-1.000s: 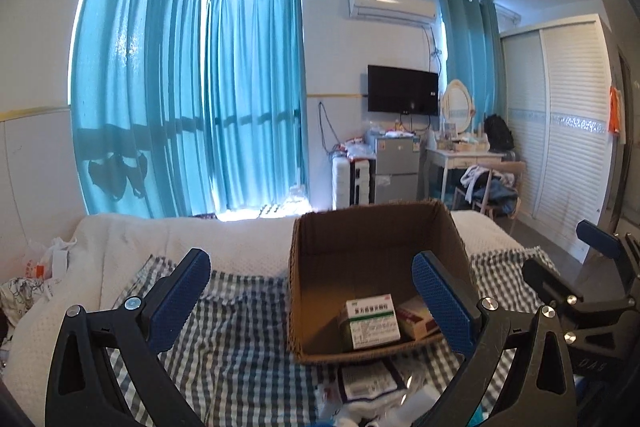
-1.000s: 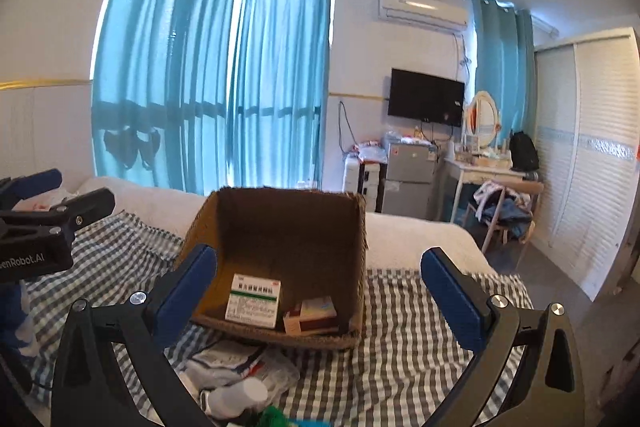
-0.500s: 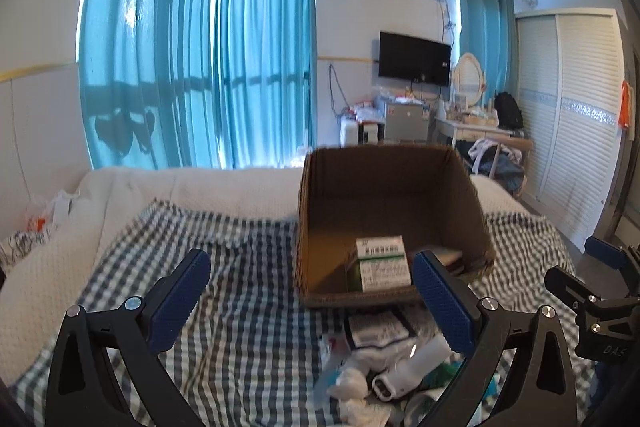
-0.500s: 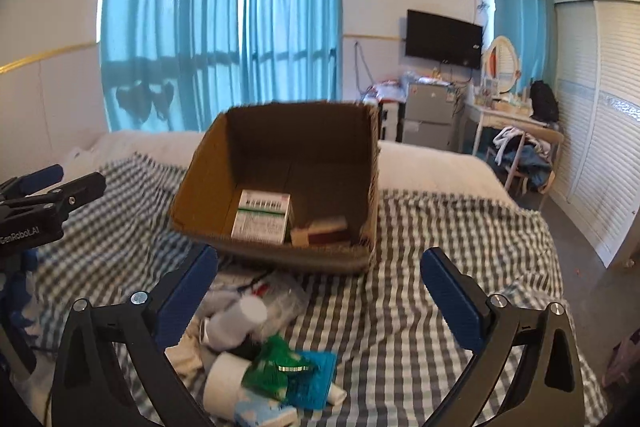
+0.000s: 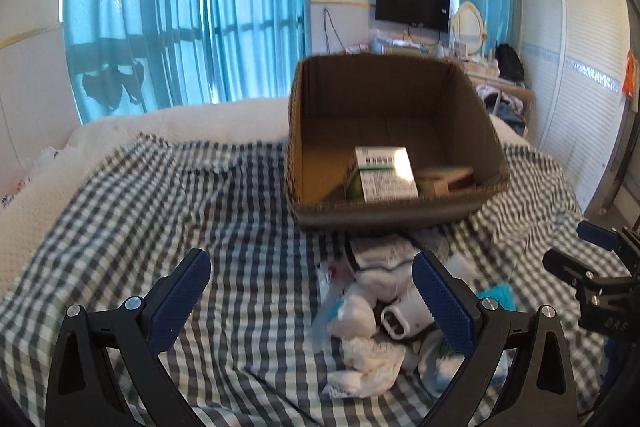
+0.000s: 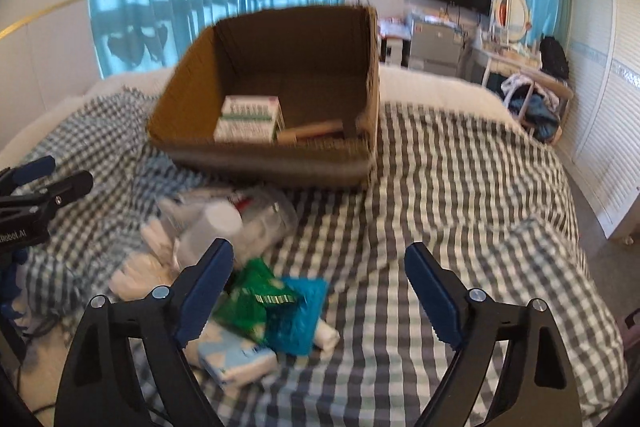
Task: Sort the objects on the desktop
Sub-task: 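Move both grippers back toward the pile of items, then grasp the lace-wrapped white bundle with the left gripper while the right grasps the blue blister pack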
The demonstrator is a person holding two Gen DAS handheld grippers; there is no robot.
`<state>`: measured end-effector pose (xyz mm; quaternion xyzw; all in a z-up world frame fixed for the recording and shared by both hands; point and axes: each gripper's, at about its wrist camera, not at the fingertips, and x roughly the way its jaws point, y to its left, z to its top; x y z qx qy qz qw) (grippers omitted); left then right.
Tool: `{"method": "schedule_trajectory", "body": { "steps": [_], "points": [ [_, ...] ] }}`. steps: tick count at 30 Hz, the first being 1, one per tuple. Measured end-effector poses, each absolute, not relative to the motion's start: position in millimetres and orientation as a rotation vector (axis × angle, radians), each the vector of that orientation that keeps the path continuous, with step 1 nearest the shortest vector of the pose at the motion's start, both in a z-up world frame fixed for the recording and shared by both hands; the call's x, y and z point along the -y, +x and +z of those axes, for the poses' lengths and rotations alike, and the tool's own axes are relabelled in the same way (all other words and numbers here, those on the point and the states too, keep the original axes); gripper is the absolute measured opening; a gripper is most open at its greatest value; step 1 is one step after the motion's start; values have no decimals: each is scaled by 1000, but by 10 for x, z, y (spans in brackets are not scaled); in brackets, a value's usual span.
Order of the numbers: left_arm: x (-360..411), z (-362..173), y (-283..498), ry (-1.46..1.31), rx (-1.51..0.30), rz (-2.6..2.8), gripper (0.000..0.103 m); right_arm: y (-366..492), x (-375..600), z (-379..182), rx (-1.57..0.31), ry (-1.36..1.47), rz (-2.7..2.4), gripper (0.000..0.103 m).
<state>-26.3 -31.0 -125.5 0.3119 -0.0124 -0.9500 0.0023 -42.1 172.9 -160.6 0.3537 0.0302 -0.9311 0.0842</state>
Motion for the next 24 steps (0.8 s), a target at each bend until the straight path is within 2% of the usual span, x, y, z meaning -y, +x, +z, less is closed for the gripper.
{"method": "schedule_trajectory", "body": {
  "steps": [3,7,9,13,17,19,21,24],
  "points": [
    [327,-1390,-300,1041,31,-2961,103,-425,-1749,-1771,-77,1130,-2734,65],
    [320,-1524,-353,1111,18,-2949,103,-448,-1740,-1937,-76,1206,-2697,58],
    [304,-1576,-363,1137,29,-2942,103,-465,-1716,-1979,-76,1226,-2673,51],
    [273,-1724,-395,1237,27,-2923,103,-505,-1719,-2068,-32,1257,-2616,50],
    [259,-1907,-407,1328,3,-2894,103,-565,-1750,-2160,-9,1311,-2595,36],
    [247,-1979,-414,1367,5,-2881,103,-603,-1744,-2197,-14,1331,-2584,34],
    [223,-2037,-429,1402,9,-2872,103,-624,-1724,-2236,-27,1344,-2573,24],
    [196,-2160,-460,1462,-1,-2851,103,-651,-1729,-2272,-32,1365,-2562,23]
  ]
}}
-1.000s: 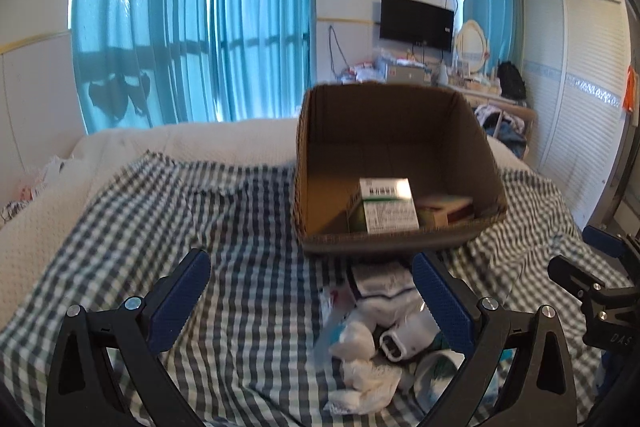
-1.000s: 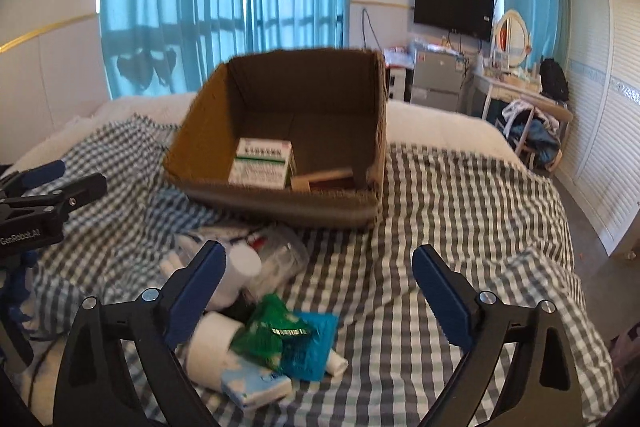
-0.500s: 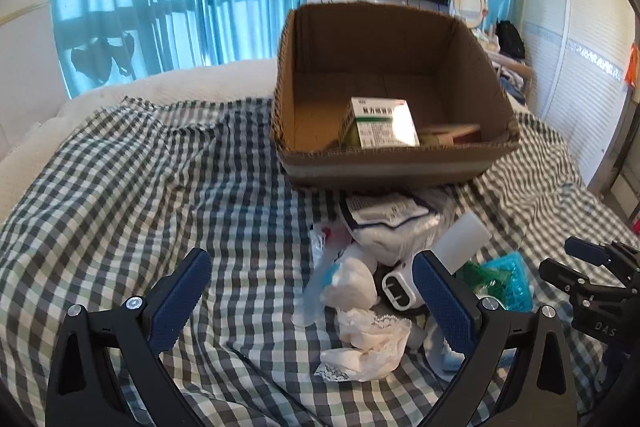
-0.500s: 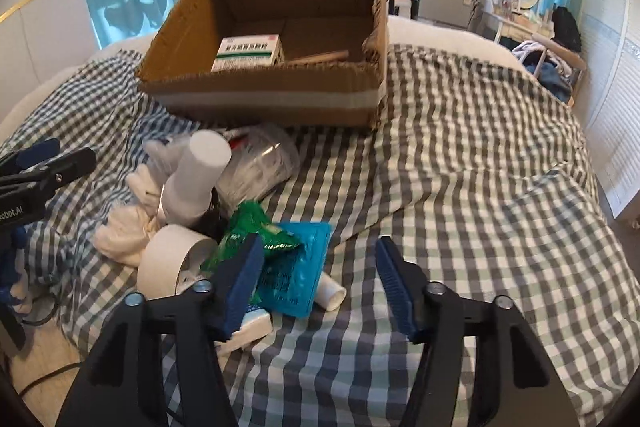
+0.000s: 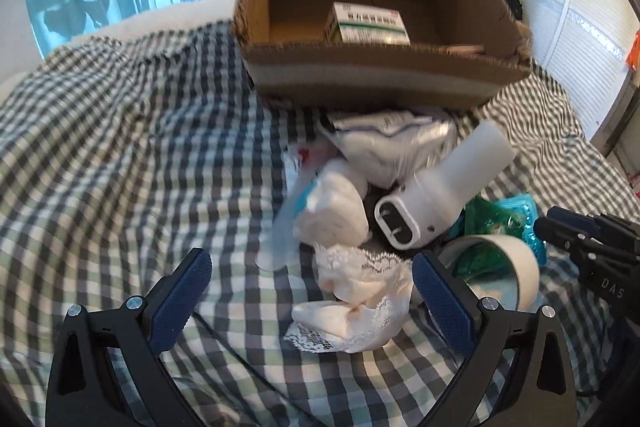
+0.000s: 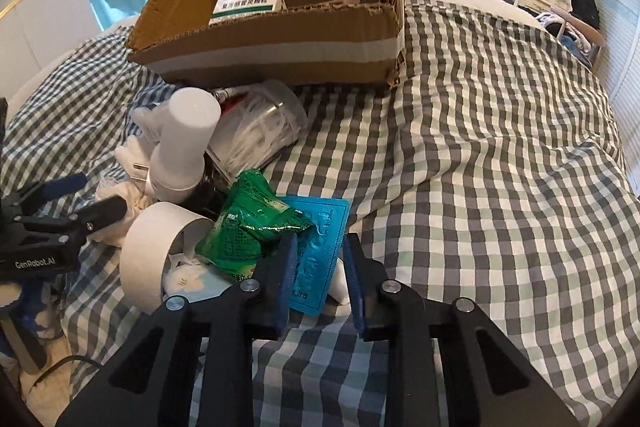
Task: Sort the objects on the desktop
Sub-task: 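Grasp the lace-wrapped white bundle with the left gripper while the right grasps the blue blister pack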
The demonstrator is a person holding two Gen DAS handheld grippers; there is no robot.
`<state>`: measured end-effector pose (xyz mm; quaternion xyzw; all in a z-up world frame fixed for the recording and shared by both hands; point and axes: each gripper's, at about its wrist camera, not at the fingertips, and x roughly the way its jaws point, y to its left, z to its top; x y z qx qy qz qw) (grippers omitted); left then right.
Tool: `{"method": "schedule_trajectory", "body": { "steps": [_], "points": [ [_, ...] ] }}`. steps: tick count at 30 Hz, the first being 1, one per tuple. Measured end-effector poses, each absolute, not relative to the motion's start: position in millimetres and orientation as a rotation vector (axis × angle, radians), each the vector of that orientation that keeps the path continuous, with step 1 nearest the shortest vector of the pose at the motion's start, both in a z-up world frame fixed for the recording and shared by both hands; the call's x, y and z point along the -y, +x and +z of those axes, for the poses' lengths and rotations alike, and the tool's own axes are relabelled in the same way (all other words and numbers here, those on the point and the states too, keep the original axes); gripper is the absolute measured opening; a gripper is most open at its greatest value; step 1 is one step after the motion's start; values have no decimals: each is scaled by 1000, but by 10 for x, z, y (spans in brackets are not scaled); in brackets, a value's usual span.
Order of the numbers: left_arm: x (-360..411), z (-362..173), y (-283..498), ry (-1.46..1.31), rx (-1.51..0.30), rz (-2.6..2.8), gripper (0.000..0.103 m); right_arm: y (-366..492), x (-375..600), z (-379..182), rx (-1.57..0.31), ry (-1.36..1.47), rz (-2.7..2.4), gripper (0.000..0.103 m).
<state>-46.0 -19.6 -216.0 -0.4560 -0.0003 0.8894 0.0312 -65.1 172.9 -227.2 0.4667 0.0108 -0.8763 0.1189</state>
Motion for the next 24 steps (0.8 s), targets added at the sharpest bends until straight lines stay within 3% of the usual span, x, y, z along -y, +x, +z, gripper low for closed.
{"method": "schedule_trajectory", "body": {
  "steps": [7,12,24],
  "points": [
    [198,-2354,-512,-1486,45,2676,93,-732,-1808,-2325,10,1403,-2559,22],
    [142,-2445,-518,-1515,34,2624,78,-832,-1838,-2411,42,1449,-2526,22],
    [154,-2530,-555,-1523,62,2586,73,-957,-1734,-2533,43,1473,-2433,19]
  ]
}}
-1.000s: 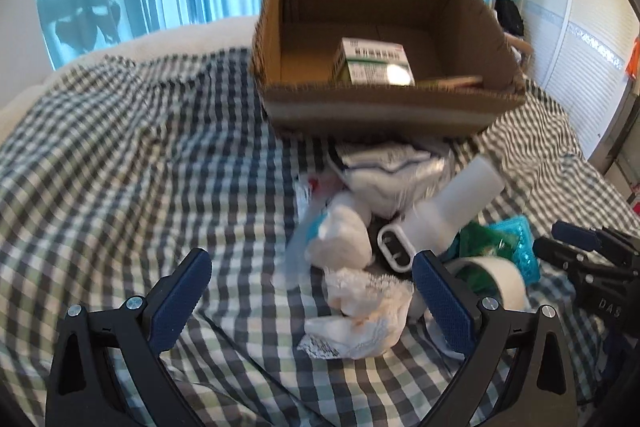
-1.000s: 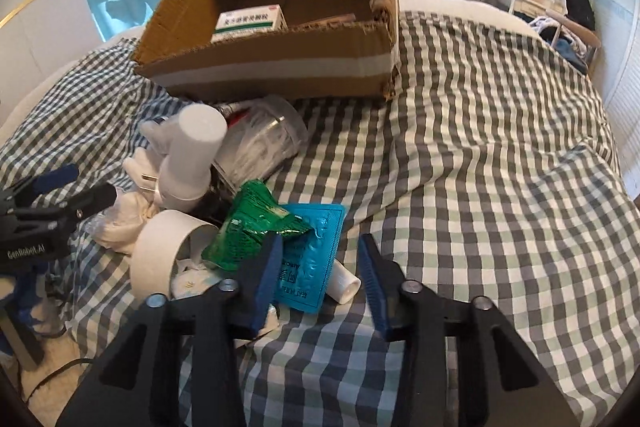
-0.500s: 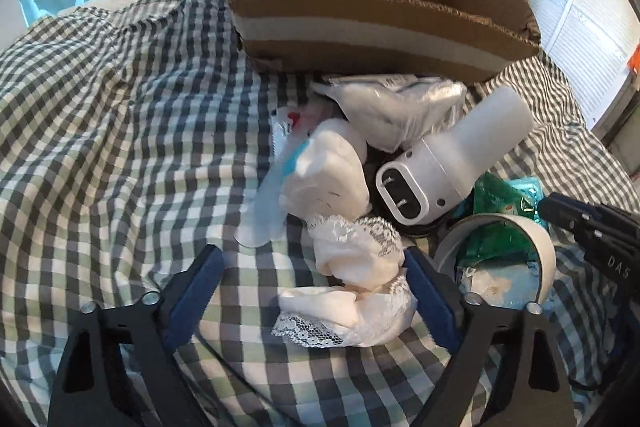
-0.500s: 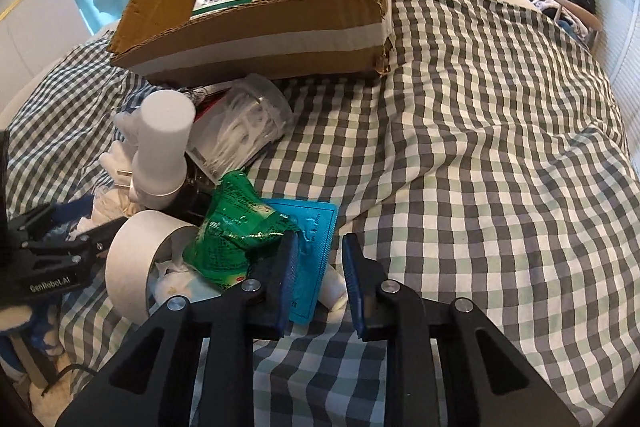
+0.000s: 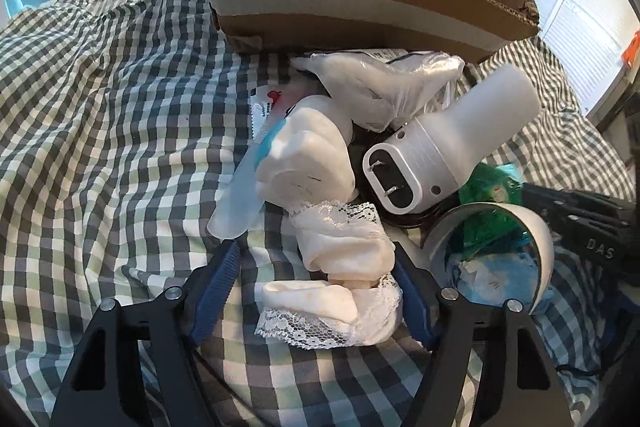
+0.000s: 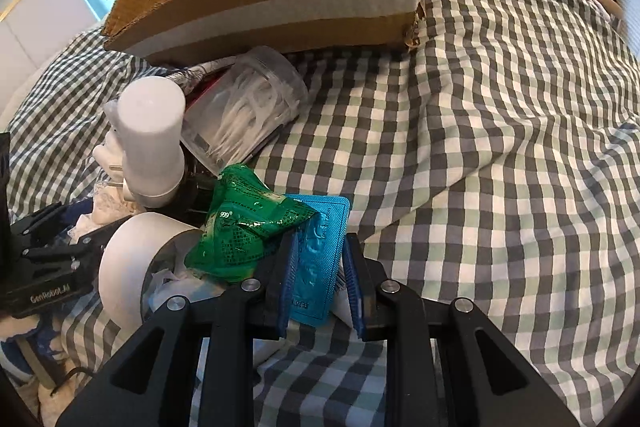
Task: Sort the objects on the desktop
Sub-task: 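Grasp the lace-wrapped white bundle with the left gripper while the right grasps the blue blister pack, then lift both items and carry them over the cardboard box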
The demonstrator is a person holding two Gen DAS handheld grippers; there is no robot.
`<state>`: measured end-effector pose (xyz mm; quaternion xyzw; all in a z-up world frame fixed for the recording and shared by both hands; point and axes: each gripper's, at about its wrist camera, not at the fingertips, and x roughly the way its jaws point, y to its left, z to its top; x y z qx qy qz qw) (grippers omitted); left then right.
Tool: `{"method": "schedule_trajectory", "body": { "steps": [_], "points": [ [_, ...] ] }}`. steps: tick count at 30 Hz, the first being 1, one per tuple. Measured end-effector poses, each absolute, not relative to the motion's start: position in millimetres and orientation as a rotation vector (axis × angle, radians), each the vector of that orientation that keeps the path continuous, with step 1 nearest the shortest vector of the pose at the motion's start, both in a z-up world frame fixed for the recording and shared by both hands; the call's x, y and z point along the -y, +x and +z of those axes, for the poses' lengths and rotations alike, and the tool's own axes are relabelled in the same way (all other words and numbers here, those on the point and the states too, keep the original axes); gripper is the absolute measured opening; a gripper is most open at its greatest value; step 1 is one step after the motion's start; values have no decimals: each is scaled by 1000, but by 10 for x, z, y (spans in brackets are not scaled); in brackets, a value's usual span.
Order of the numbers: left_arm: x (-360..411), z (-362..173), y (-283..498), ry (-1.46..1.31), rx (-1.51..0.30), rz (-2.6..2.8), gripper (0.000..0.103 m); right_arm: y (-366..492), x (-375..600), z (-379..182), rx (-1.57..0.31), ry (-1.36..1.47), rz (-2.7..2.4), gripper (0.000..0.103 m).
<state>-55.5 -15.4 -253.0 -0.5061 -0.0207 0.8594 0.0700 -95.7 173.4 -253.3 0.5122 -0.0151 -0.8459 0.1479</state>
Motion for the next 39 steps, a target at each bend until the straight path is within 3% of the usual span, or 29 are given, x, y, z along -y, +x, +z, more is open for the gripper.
{"method": "schedule_trajectory", "body": {
  "steps": [8,13,19,39],
  "points": [
    [134,-2476,-503,-1472,95,2538,32,-821,-1746,-2347,49,1371,-2460,10],
    [110,-2415,-447,-1429,91,2522,19,-760,-1791,-2238,66,1309,-2492,7],
    [45,-2239,-323,-1342,42,2533,15,-669,-1748,-2137,31,1239,-2543,6],
    [87,-1667,-125,-1096,49,2617,15,-279,-1692,-1546,-104,956,-2777,3]
  ]
}}
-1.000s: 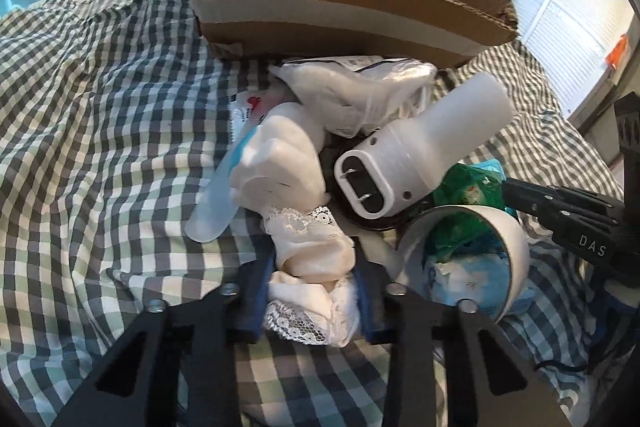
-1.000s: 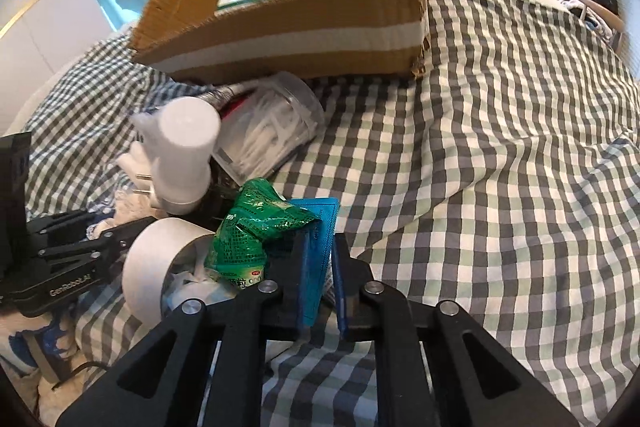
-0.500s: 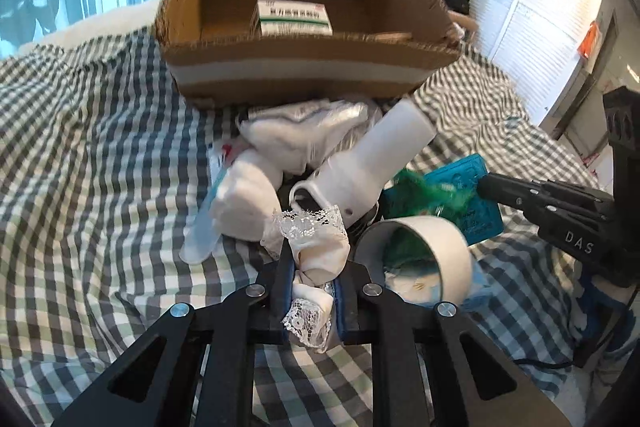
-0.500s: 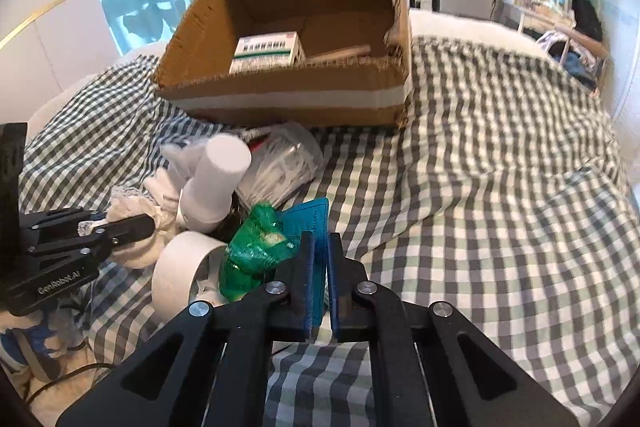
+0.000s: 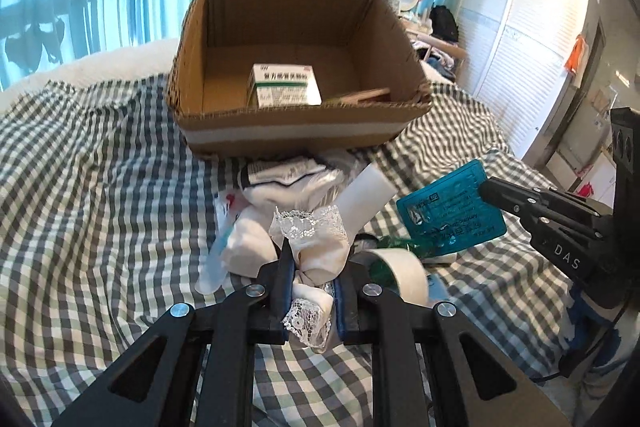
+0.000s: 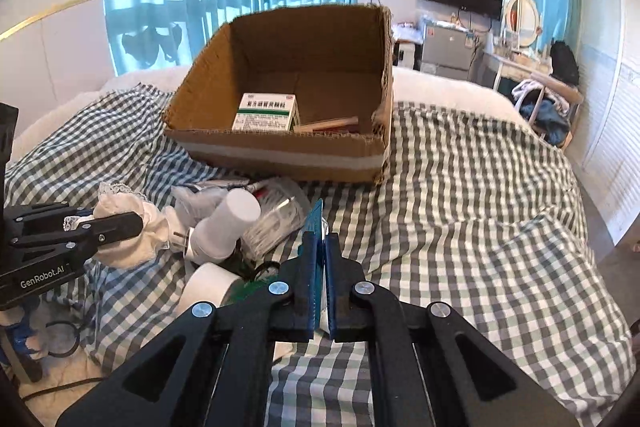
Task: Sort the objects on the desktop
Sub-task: 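Lift both items and carry them over the cardboard box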
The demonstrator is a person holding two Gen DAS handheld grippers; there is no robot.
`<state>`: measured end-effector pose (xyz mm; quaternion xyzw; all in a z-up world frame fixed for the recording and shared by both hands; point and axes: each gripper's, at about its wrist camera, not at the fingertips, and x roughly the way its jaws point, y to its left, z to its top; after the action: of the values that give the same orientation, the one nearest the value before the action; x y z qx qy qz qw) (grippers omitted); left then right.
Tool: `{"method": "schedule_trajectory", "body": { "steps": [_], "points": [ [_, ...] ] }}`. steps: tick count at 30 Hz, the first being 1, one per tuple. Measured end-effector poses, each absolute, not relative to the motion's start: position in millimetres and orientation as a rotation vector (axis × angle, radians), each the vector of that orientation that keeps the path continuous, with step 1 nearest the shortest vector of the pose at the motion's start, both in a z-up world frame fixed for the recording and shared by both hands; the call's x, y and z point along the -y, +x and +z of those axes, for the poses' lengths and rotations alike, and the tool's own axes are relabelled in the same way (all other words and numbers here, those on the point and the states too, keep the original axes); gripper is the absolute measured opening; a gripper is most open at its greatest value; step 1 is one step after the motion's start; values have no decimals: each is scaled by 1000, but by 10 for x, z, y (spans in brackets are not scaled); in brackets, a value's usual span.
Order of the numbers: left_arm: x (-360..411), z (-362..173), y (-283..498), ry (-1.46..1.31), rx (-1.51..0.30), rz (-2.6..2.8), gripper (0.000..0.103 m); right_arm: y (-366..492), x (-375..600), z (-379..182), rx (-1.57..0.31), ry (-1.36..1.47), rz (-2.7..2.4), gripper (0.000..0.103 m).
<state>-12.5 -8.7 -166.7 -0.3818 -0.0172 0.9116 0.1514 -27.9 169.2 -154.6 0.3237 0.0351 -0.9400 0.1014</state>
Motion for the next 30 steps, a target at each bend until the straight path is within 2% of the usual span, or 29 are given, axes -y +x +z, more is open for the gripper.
{"method": "schedule_trajectory", "body": {
  "steps": [15,30],
  "points": [
    [152,-1227,-21,-951,51,2674,15,-90,-1663,-982,-93,759,-2835,3],
    [239,-398,-195,-757,19,2757,15,-290,-1478,-217,-93,569,-2843,3]
  ]
}}
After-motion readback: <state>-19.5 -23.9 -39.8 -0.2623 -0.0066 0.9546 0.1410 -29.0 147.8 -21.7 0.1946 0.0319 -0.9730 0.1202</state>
